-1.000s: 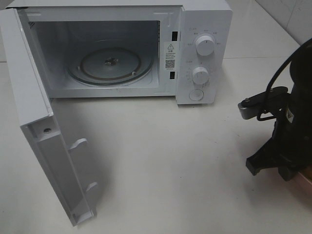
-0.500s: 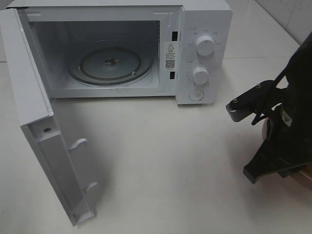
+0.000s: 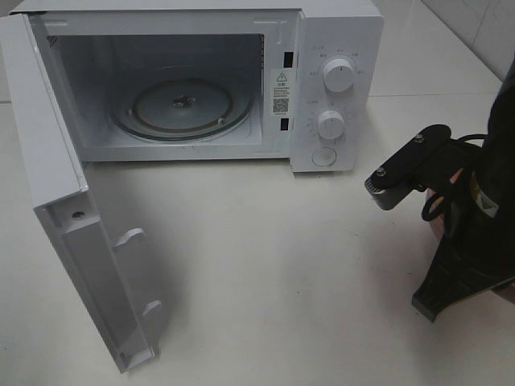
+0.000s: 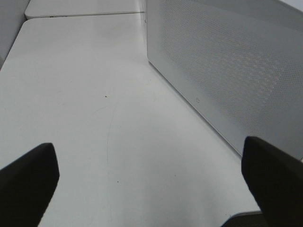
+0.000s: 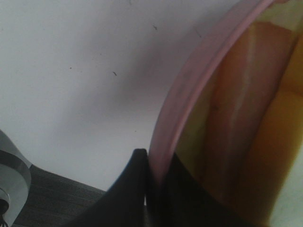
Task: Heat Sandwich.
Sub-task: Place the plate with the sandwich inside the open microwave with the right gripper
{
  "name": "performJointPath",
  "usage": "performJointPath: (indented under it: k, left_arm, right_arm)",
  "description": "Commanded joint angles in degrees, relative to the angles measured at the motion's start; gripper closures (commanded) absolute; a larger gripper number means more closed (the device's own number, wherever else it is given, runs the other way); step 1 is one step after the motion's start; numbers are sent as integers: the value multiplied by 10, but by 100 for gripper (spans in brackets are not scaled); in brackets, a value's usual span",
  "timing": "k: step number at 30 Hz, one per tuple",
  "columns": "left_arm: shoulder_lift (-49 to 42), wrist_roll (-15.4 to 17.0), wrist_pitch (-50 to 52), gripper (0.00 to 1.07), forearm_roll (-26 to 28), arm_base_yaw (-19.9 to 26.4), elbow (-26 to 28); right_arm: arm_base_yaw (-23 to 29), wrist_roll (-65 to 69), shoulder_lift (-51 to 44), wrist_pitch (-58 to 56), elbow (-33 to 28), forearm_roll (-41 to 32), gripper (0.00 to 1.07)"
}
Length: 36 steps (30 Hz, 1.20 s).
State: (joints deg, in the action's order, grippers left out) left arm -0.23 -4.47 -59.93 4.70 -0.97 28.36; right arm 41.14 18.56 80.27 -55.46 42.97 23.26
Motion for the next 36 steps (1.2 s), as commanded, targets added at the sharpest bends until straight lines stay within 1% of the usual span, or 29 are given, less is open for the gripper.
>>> performJointPath:
  k: [1,4,8,12,19,26,33,36]
  left_arm:
    - [-13,1,5,9,5,0,-2]
    - [-13,1,5,9,5,0,-2]
    - [-13,1,5,9,5,0,-2]
    - [-13,1,5,9,5,0,-2]
    - [-13,1,5,9,5,0,-2]
    - [-13,1,5,9,5,0,-2]
    - [-13,1,5,9,5,0,-2]
    - [-13,1,5,9,5,0,-2]
  right_arm:
    - [23,6,-11,-22,-2,28,107]
    - [35,6,-15,-29,-5,38,107]
    - [69,1,-34,-27,-18,49,107]
    - [86,-9,-42,-34,-19,61,107]
    - [91,-32,-43,-28,-19,73,107]
    - [91,-138,-43,19,-19,73,107]
    - [91,-205,-43,57,-19,73,107]
    - [91,-254,-43,76,-19,74,107]
